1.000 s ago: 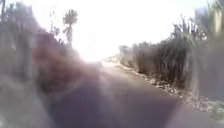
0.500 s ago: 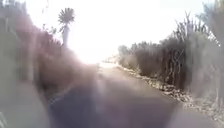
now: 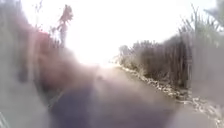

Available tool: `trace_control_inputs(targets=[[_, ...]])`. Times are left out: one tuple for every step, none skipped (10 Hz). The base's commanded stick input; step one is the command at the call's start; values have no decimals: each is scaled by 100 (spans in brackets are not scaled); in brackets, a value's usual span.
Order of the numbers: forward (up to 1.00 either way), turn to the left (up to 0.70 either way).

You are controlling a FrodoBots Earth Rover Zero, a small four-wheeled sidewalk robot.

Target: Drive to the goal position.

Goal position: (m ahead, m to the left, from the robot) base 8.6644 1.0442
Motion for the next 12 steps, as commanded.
trace_control_inputs(targets=[[100,0],[100,0],[100,0],[100,0],[100,0],[100,0],[100,0],[100,0],[100,0],[100,0],[100,0],[100,0]])
